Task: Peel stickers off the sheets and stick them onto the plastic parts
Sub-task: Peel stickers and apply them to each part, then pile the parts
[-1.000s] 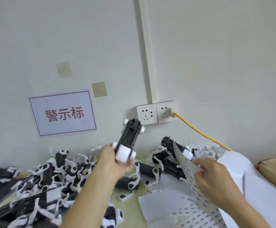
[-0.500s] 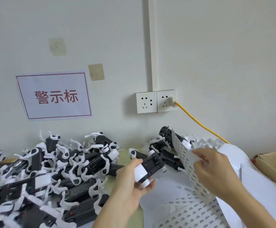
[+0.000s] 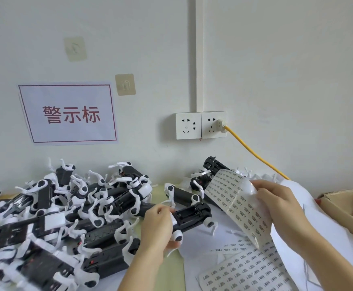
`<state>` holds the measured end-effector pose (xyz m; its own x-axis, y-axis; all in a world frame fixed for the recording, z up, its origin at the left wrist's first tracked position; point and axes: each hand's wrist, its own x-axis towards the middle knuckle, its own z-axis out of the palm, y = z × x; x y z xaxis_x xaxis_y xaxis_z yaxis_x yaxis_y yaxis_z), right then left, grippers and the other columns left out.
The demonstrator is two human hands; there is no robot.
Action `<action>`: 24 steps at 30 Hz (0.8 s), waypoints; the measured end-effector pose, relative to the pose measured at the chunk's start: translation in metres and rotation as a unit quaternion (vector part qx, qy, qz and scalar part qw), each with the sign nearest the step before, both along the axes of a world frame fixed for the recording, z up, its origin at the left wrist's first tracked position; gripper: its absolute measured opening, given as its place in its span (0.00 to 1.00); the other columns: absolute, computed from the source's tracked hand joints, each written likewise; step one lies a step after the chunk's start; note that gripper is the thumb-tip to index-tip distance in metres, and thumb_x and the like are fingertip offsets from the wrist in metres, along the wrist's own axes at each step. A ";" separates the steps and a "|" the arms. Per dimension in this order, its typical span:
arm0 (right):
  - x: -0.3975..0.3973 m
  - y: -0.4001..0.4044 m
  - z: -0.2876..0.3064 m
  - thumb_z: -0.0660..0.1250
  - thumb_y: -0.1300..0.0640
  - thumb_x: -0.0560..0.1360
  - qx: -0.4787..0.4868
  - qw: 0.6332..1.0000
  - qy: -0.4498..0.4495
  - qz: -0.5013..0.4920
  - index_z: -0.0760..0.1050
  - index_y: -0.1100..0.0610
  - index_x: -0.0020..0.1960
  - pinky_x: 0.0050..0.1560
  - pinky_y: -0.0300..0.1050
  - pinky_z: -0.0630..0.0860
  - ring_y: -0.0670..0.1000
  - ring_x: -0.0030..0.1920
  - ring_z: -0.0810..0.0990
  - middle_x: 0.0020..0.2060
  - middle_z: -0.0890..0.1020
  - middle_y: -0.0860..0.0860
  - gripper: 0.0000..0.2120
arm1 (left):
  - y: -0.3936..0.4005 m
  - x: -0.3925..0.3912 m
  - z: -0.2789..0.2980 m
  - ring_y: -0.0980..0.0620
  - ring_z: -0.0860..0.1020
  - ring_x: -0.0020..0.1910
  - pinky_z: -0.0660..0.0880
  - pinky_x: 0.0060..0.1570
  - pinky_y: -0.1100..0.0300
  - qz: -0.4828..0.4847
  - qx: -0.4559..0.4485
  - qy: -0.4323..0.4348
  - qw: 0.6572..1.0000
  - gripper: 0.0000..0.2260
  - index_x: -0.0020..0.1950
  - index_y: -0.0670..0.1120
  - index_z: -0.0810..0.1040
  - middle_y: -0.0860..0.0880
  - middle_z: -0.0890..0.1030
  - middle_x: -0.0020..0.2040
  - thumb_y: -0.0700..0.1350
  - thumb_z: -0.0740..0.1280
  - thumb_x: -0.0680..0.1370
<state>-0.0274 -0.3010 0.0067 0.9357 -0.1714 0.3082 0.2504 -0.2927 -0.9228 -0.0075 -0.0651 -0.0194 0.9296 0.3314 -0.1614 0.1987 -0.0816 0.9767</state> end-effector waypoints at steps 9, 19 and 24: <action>-0.002 0.012 0.002 0.58 0.66 0.78 -0.001 0.999 0.011 0.039 0.85 0.49 0.45 0.44 0.64 0.83 0.57 0.42 0.87 0.41 0.87 0.53 0.19 | 0.002 -0.007 0.007 0.39 0.77 0.53 0.63 0.43 0.55 0.042 0.395 -0.072 0.915 0.13 0.60 0.40 0.71 0.39 0.80 0.54 0.43 0.50 0.84; -0.002 0.029 0.002 0.60 0.63 0.79 -0.004 0.999 -0.011 0.047 0.83 0.46 0.43 0.35 0.50 0.79 0.54 0.42 0.86 0.40 0.85 0.52 0.18 | -0.009 -0.028 0.033 0.48 0.77 0.53 0.71 0.44 0.55 0.047 0.448 -0.194 0.871 0.09 0.54 0.46 0.77 0.48 0.81 0.50 0.47 0.59 0.82; -0.005 0.039 0.004 0.61 0.65 0.79 0.031 0.997 -0.017 0.069 0.83 0.50 0.43 0.44 0.64 0.81 0.60 0.44 0.85 0.46 0.84 0.60 0.16 | -0.023 -0.027 0.038 0.55 0.81 0.34 0.77 0.37 0.59 -0.059 0.088 -0.166 0.980 0.10 0.47 0.52 0.76 0.51 0.84 0.35 0.57 0.70 0.76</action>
